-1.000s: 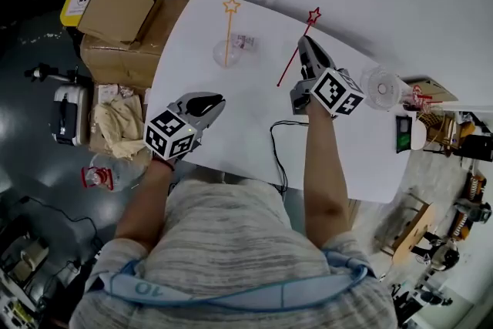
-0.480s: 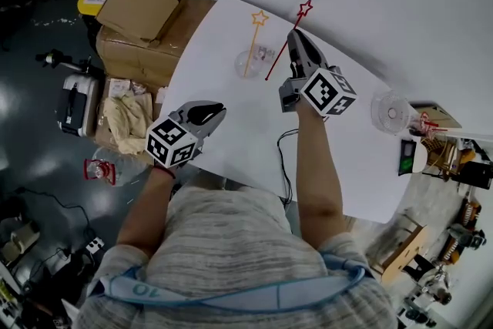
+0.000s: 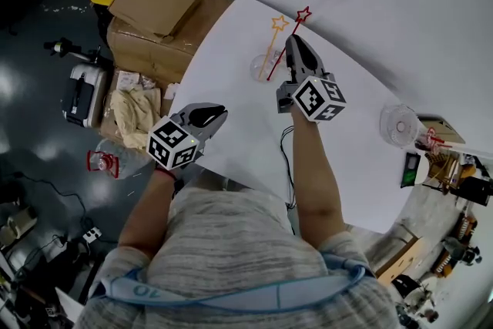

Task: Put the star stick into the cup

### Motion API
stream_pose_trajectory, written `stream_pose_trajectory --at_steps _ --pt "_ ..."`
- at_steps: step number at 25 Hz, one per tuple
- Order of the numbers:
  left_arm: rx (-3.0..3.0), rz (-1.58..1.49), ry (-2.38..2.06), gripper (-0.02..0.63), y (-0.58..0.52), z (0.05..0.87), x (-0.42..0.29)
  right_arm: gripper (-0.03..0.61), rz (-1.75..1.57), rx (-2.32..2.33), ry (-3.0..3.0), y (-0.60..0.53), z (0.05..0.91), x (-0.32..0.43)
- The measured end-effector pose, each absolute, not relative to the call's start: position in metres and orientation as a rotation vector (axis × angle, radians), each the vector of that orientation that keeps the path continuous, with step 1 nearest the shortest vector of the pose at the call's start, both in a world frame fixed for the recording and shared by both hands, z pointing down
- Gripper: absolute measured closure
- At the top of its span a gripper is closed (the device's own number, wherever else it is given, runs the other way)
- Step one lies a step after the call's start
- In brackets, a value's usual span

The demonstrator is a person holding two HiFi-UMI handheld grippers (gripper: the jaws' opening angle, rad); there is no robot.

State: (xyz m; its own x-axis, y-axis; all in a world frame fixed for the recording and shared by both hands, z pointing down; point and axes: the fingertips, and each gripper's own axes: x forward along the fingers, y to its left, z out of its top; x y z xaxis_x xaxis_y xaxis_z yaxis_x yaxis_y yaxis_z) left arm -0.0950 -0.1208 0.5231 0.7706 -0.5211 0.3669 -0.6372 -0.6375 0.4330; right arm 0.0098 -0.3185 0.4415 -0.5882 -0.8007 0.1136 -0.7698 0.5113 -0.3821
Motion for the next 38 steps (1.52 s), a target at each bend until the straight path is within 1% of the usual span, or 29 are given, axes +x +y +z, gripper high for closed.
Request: stream_pose_trajectory --at_steps 6,16,29,38 --pt "2.408 0.271 -0.860 0.575 -0.124 0.526 -0.097 0.558 -0.646 -1.431 2.746 -0.305 0.478 0.006" --pt "2.426 0.273 -0.834 0.575 -0.124 0.524 -0.090 0.558 -0.707 -1.477 2.833 -0.294 0.510 -0.001" --pt "2.450 0.278 -0.833 0.576 -0.115 0.517 -0.091 0.557 -0.820 -1.433 2.828 -0.285 0.516 0.000" --pt "2.494 0.269 -0.810 0.576 -0.114 0.506 -0.078 0.557 -0.801 -1.359 2.817 -0.255 0.487 0.001"
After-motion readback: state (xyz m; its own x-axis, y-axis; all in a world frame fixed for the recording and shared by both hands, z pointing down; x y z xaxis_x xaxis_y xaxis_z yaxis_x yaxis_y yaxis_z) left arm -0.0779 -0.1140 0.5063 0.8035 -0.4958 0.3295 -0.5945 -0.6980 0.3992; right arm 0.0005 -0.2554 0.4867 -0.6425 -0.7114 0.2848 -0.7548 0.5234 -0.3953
